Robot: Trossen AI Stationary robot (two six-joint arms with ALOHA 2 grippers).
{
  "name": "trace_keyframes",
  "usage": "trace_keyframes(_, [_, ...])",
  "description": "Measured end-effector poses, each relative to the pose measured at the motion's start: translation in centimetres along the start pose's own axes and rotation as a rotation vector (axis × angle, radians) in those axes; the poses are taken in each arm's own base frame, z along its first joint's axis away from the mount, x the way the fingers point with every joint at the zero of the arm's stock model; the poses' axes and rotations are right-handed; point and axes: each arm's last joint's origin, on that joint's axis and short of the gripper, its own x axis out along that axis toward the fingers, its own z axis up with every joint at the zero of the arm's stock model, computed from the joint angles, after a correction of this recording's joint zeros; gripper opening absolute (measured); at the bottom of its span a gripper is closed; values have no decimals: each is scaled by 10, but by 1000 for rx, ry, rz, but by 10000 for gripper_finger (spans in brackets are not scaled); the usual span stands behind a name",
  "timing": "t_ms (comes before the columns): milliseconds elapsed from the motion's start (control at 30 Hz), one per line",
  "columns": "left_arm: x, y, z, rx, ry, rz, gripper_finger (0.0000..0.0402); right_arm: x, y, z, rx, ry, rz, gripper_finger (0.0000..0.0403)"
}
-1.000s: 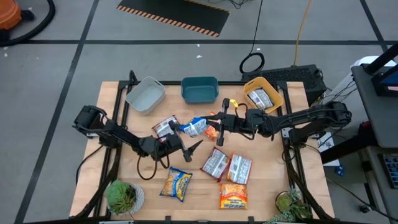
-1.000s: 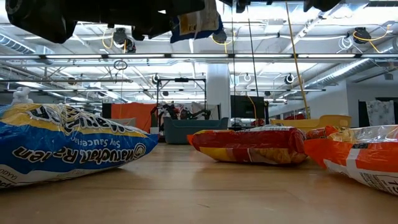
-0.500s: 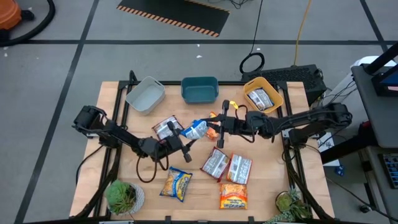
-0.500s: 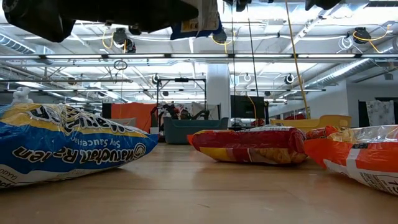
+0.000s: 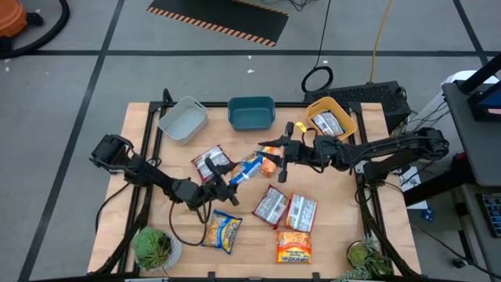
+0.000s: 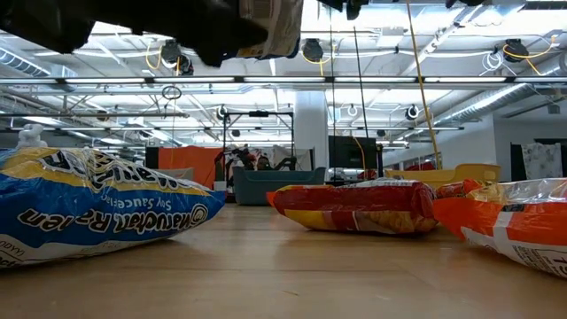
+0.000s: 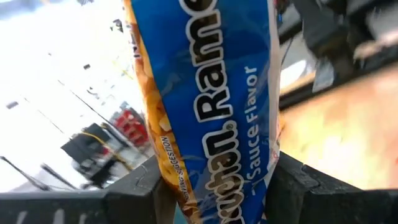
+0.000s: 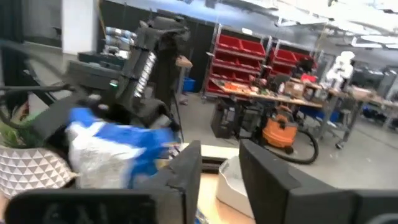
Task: Sort Maruchan noodles
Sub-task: Put the top blue noodle pack into the yellow bin
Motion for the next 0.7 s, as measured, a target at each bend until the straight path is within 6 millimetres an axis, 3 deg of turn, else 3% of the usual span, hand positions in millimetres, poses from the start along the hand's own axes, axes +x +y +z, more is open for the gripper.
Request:
trace_keyframes(300, [-10,-4,3,362,50,10,183,-25,0,14,40,71,43,141])
trace_keyframes(467, [-14,-6,5,560,54,0,183,-37,-1,21,185,79,47,141])
trace_keyframes(700, [-14,-8,3,955,55,-24,184,-33,-7,16,258,112,-85,141])
